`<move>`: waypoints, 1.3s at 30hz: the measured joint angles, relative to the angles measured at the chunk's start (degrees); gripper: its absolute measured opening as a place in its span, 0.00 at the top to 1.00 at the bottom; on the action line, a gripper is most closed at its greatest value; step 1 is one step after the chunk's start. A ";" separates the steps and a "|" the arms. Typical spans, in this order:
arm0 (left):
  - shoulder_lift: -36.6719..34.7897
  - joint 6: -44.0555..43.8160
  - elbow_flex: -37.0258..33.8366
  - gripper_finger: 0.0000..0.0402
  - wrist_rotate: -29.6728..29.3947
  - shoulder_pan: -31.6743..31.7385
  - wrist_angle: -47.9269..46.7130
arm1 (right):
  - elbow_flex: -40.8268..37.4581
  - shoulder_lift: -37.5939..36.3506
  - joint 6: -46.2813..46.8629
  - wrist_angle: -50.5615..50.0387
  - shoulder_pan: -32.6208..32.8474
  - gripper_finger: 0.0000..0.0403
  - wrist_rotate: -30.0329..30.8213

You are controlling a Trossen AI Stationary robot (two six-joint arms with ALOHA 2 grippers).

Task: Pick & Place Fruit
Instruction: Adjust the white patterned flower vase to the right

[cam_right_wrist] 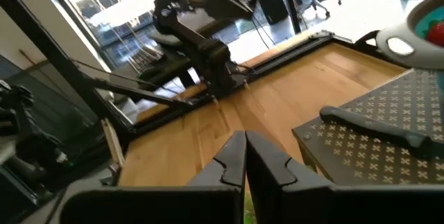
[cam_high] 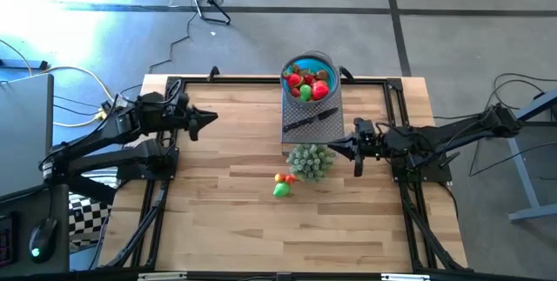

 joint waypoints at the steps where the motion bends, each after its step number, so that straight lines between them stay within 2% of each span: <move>1: 1.15 0.55 -0.02 0.89 0.31 0.00 1.48 | -0.34 -0.98 -0.02 0.23 0.00 0.99 -0.01; 8: 7.46 2.64 -0.02 0.89 4.37 -0.20 9.51 | -2.85 -9.32 0.66 -5.06 0.00 0.99 1.27; 11: 9.18 3.14 -0.02 0.89 3.80 -2.54 10.30 | -3.50 -12.82 1.03 -6.83 0.00 0.99 1.72; 15: 11.47 3.79 -0.02 0.89 -1.09 -9.06 12.52 | -4.94 -15.98 1.03 -7.38 -0.04 0.99 2.52; 22: 17.76 3.77 -0.02 0.89 -17.69 -24.26 15.91 | -7.33 -20.09 1.03 -8.21 -0.04 0.99 6.65; 26: 23.02 3.74 -0.02 0.89 -25.85 -30.66 19.21 | -7.31 -20.83 1.03 -8.30 -0.04 0.99 8.29; 34: 35.82 2.01 -0.02 0.89 -27.05 -34.54 26.03 | -7.30 -20.85 1.11 -8.52 -0.04 0.99 9.16; 39: 43.82 0.71 -0.02 0.89 -25.96 -34.49 35.13 | -7.26 -20.85 1.55 -8.52 -0.04 0.99 9.20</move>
